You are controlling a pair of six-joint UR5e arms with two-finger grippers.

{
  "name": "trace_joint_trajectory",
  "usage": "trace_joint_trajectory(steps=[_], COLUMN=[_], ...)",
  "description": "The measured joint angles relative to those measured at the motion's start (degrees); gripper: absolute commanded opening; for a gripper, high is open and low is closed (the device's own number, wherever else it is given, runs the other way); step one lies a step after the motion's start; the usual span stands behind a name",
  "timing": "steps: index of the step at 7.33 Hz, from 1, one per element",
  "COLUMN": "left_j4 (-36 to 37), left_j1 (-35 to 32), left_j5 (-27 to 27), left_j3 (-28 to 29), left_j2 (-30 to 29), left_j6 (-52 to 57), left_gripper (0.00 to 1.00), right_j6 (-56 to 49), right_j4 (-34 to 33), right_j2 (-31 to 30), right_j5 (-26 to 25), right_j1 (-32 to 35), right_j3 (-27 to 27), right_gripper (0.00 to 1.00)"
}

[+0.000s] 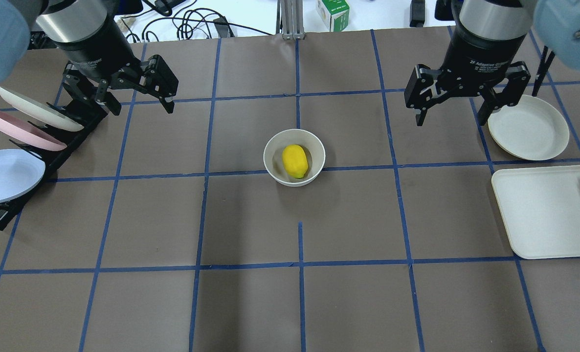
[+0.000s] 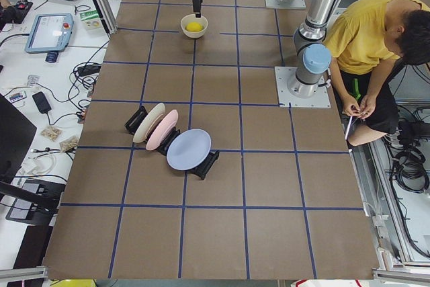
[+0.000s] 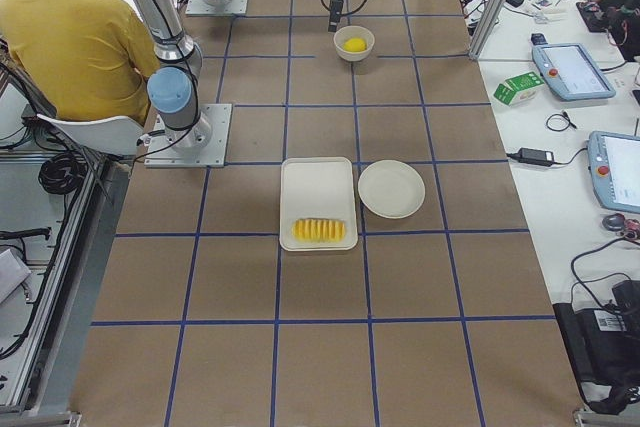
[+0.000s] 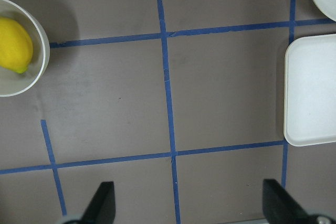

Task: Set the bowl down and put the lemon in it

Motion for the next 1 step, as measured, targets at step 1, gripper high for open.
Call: trace_joint_trajectory(steps=[1], left_j4=[0.02], left_j1=[0.0], left_j5=[0.03], left_j3=[0.0], left_j2=[0.0], left_j6=[0.0], left_gripper=[1.0], right_j6=[-0.21], right_j4=[0.0], right_j2=[-0.2], right_j5=[0.83], right_j1=[-0.45], right_j3=[-0.01], right_gripper=[1.0])
